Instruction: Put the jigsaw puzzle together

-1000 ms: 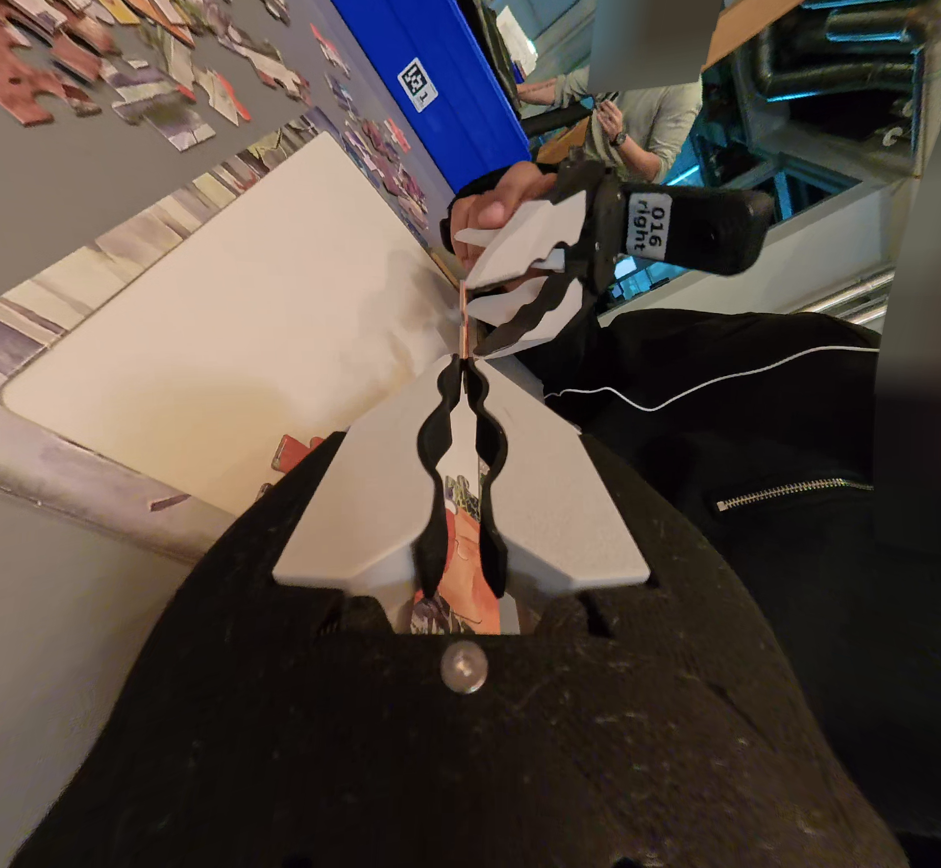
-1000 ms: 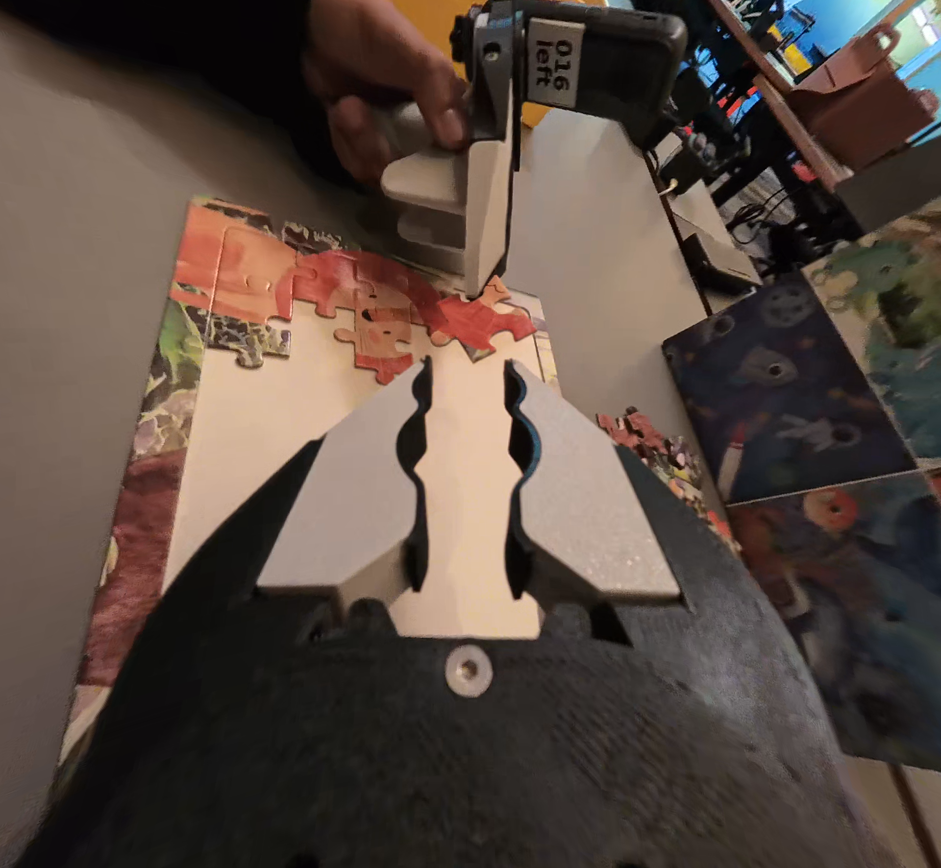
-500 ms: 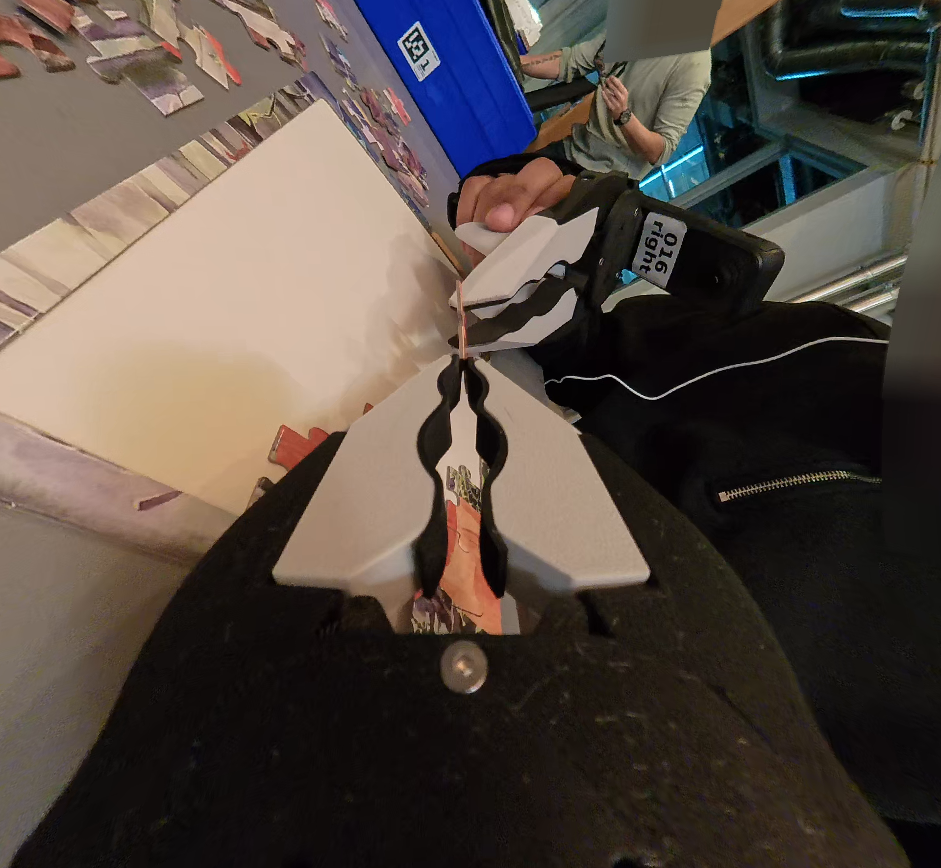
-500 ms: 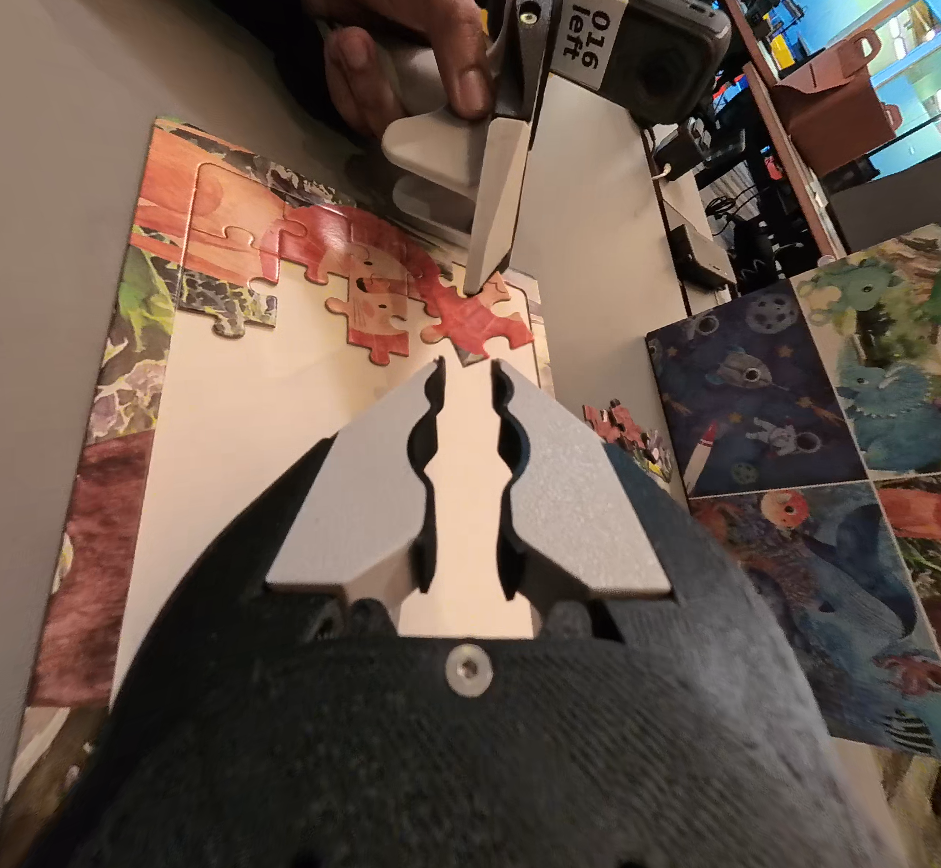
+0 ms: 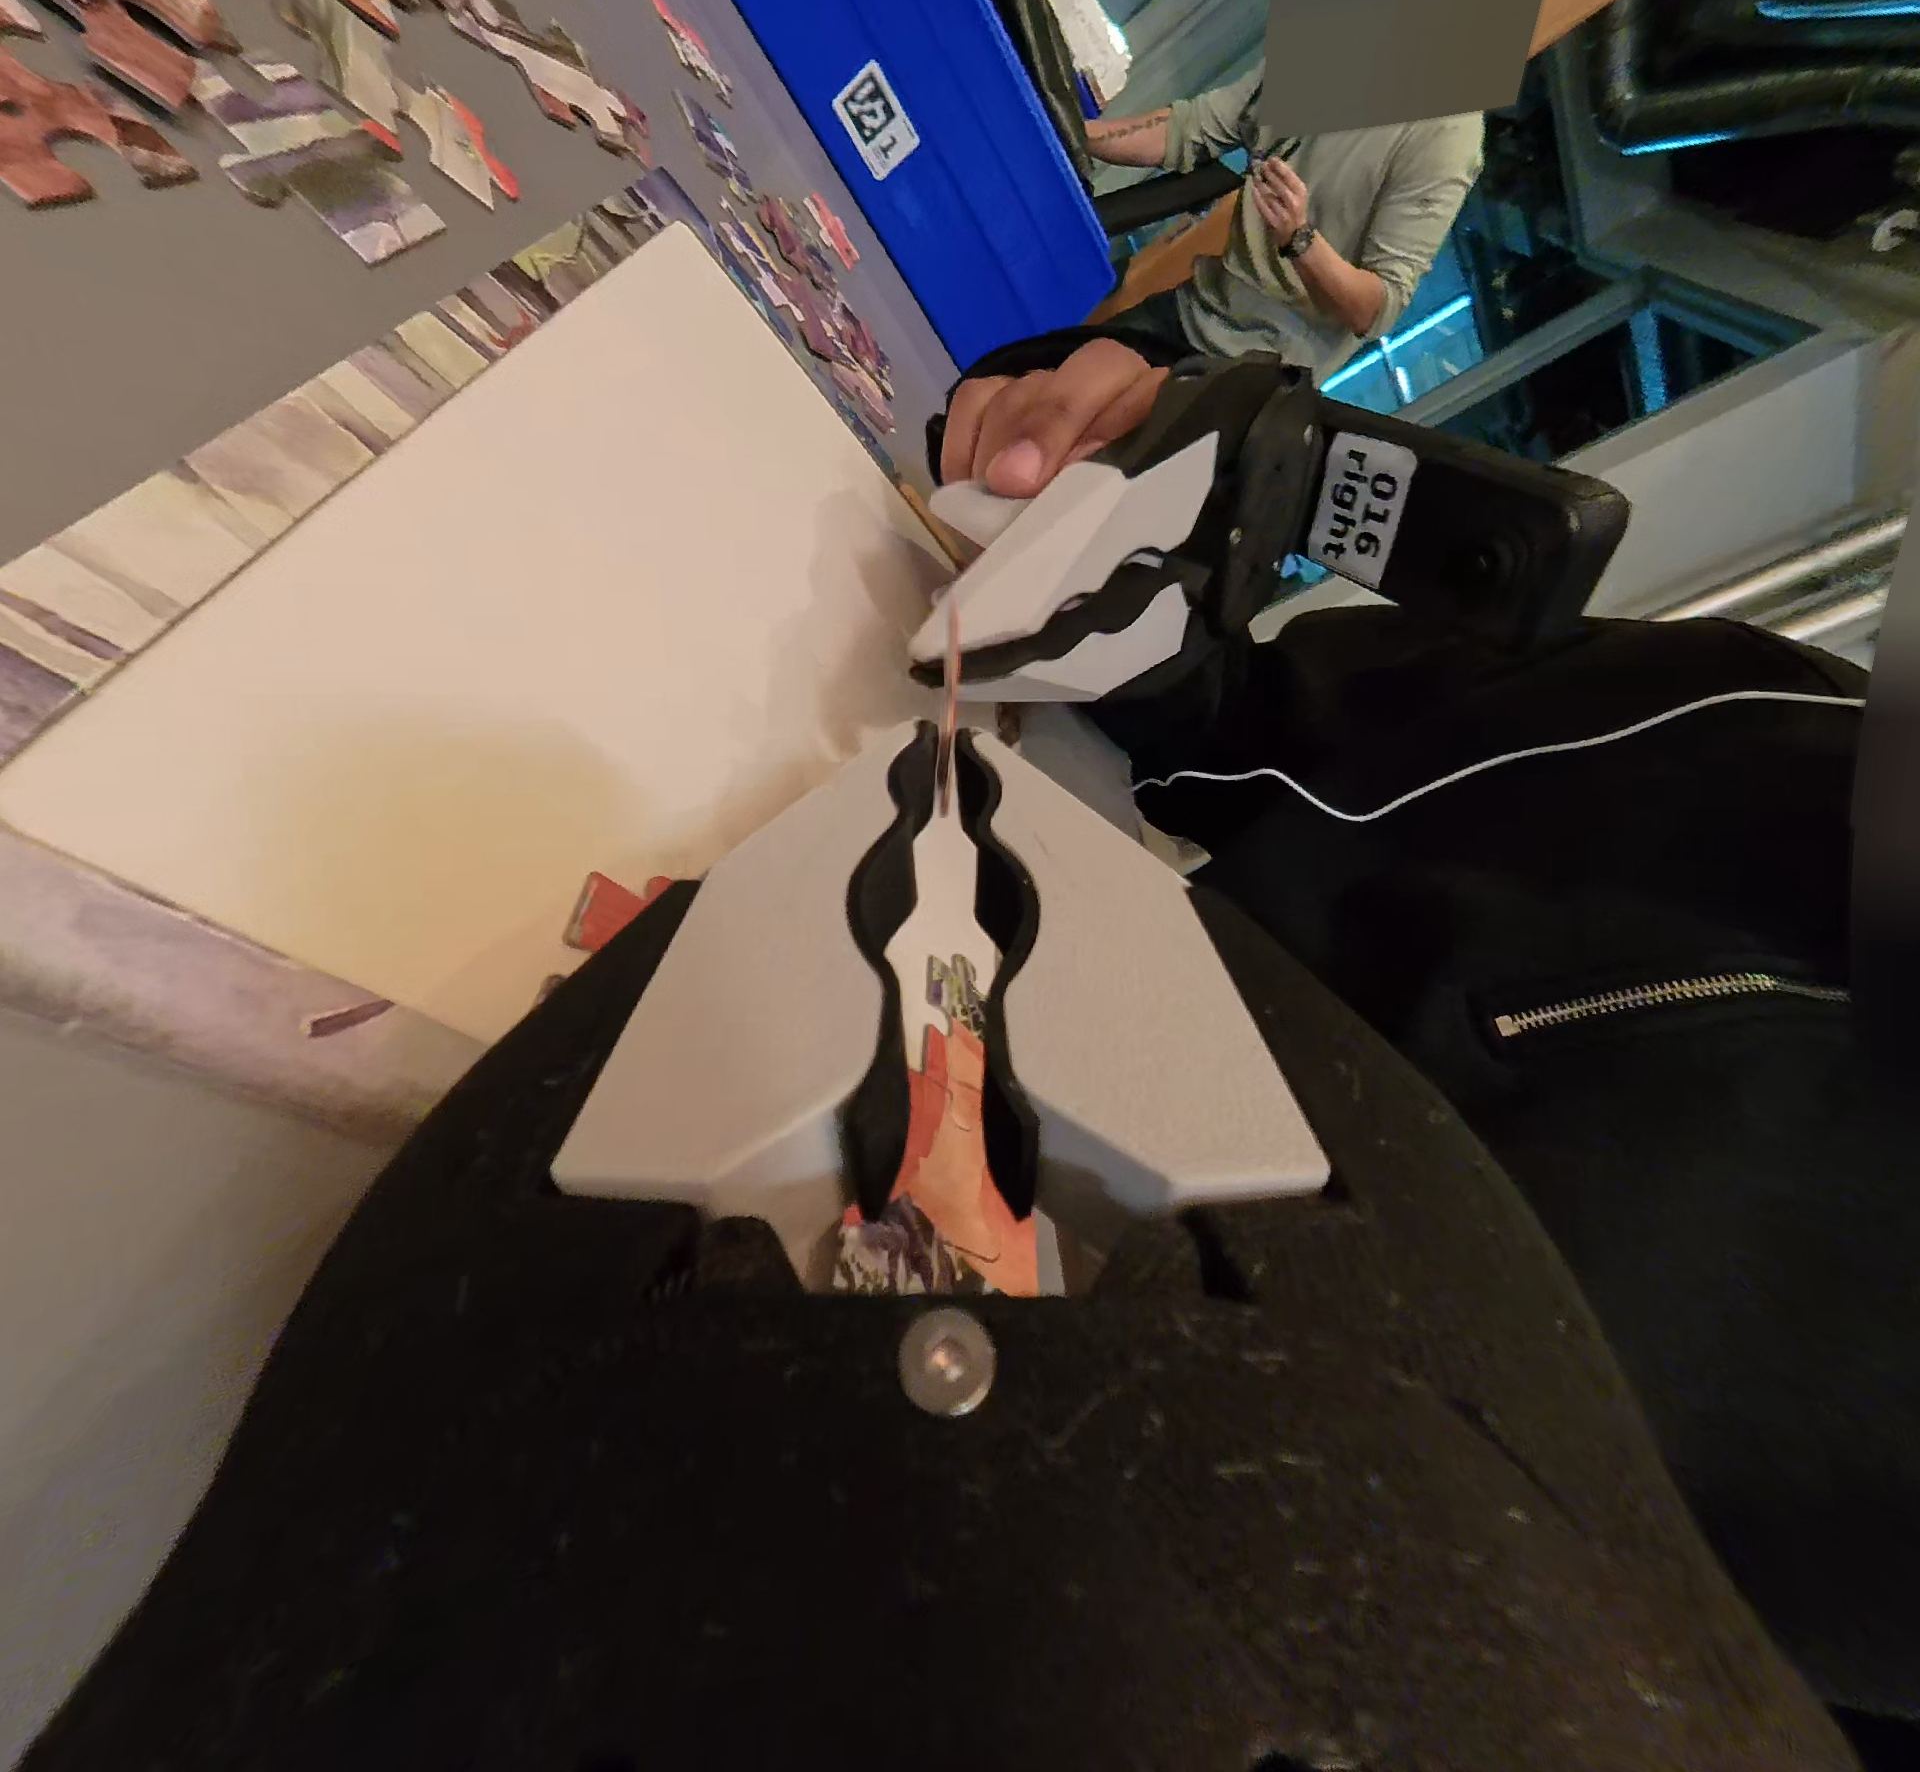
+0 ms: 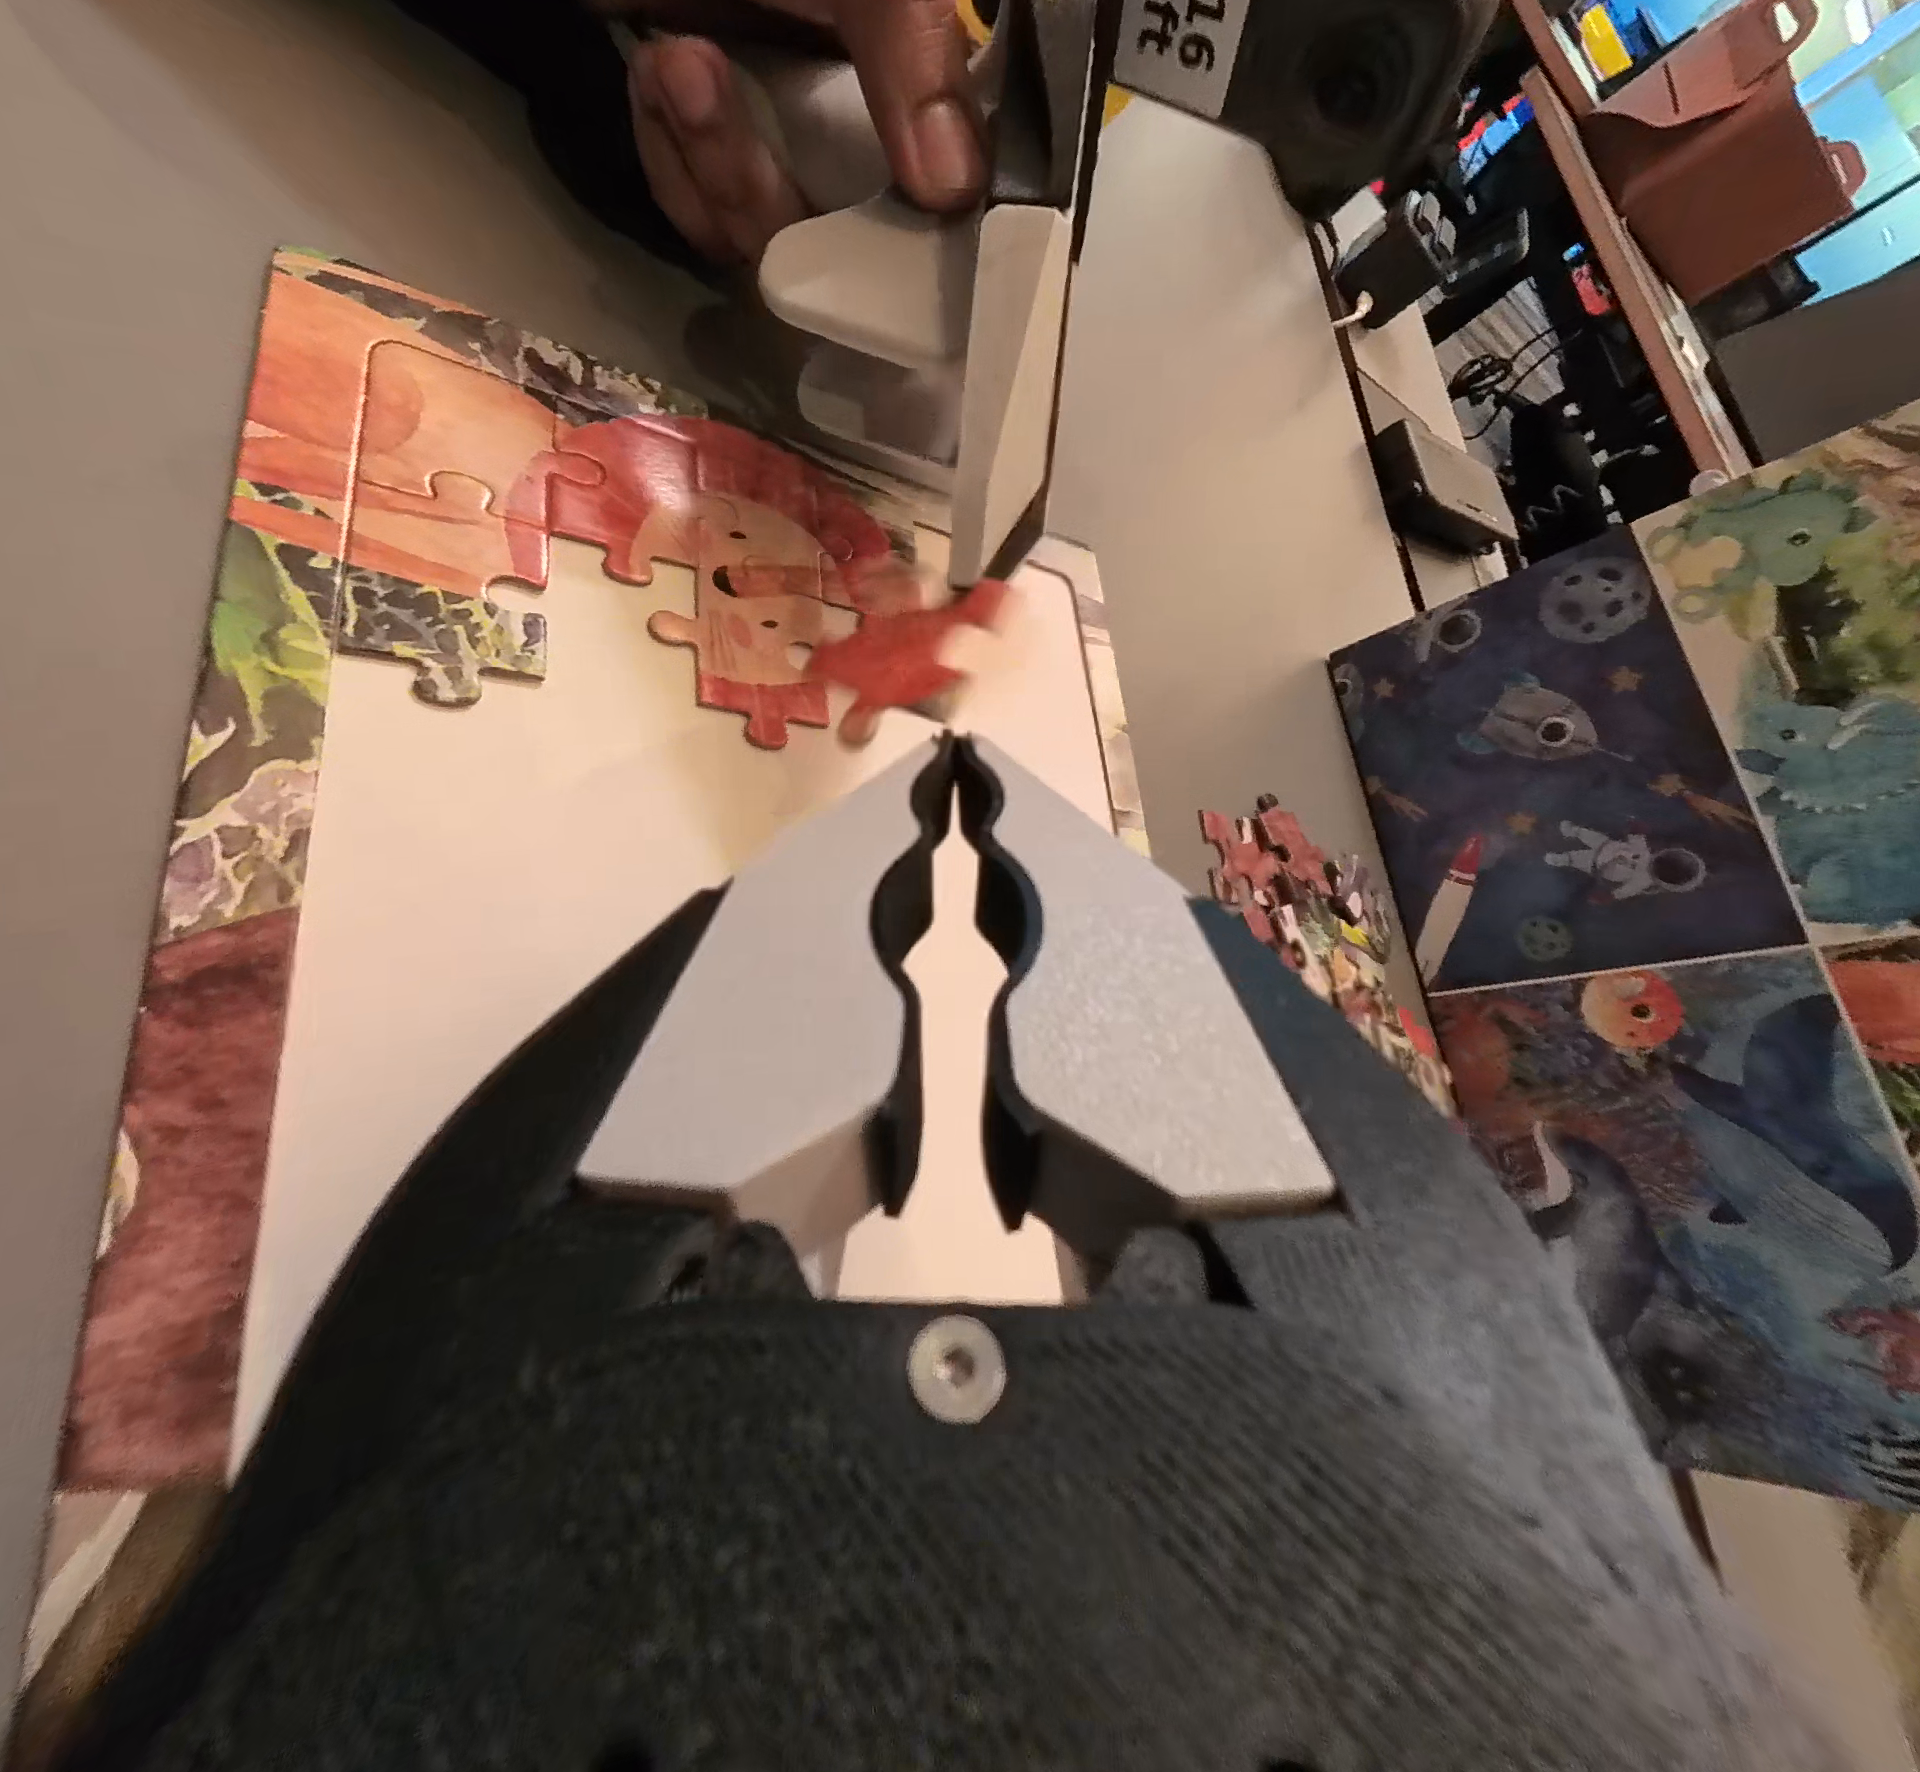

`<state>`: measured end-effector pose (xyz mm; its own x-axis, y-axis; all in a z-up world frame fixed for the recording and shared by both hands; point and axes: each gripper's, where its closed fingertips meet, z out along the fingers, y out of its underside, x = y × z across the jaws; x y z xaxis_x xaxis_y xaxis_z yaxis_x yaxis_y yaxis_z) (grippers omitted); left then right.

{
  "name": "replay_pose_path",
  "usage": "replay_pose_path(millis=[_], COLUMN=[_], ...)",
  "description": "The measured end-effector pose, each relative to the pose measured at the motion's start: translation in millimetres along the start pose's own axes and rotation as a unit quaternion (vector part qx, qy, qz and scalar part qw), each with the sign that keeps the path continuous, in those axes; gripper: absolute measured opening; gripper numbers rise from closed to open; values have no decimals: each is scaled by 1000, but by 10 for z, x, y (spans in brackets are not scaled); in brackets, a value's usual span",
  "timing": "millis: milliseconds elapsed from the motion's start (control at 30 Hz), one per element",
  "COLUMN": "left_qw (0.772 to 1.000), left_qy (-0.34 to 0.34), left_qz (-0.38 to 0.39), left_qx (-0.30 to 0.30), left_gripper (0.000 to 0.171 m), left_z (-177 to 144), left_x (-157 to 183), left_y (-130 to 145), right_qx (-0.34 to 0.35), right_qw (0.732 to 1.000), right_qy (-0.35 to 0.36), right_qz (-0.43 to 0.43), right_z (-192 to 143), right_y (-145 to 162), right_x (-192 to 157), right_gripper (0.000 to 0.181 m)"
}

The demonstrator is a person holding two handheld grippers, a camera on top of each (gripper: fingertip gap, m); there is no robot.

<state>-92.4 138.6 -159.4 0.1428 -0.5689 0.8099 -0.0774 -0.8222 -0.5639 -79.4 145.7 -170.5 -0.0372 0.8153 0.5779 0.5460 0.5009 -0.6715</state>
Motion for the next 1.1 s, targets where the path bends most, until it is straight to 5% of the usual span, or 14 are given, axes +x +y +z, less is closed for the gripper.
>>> replay_pose_path(millis=[67, 133, 367, 567, 767, 933, 1100], left_qw=[999, 998, 994, 986, 978, 978, 977], left_qy=[-31, -60, -97, -145, -178, -178, -181], left_qz=[7, 22, 48, 79, 106, 105, 103], left_qx=[7, 16, 19, -28, -38, -32, -38], left_gripper=[12, 0, 3, 6, 6, 6, 6], left_z=[-57, -135, -213, -161, -131, -134, -120], left_x=[-79, -125, -156, -252, -325, -333, -359], left_y=[-36, -85, -122, 1, 20, 6, 31], right_qx=[-7, -17, -51, -1, -22, -73, -138], right_qw=[1000, 999, 994, 975, 965, 970, 968], right_qy=[1, -14, -54, -146, -172, -138, -26], right_qz=[20, 49, 78, 168, 196, 186, 209], right_z=[38, 112, 195, 113, 194, 214, 133], right_y=[21, 39, 138, -15, -40, 135, 531], right_x=[12, -35, -166, -312, -449, -359, 84], right_gripper=[0, 0, 4, 31, 54, 56, 36])
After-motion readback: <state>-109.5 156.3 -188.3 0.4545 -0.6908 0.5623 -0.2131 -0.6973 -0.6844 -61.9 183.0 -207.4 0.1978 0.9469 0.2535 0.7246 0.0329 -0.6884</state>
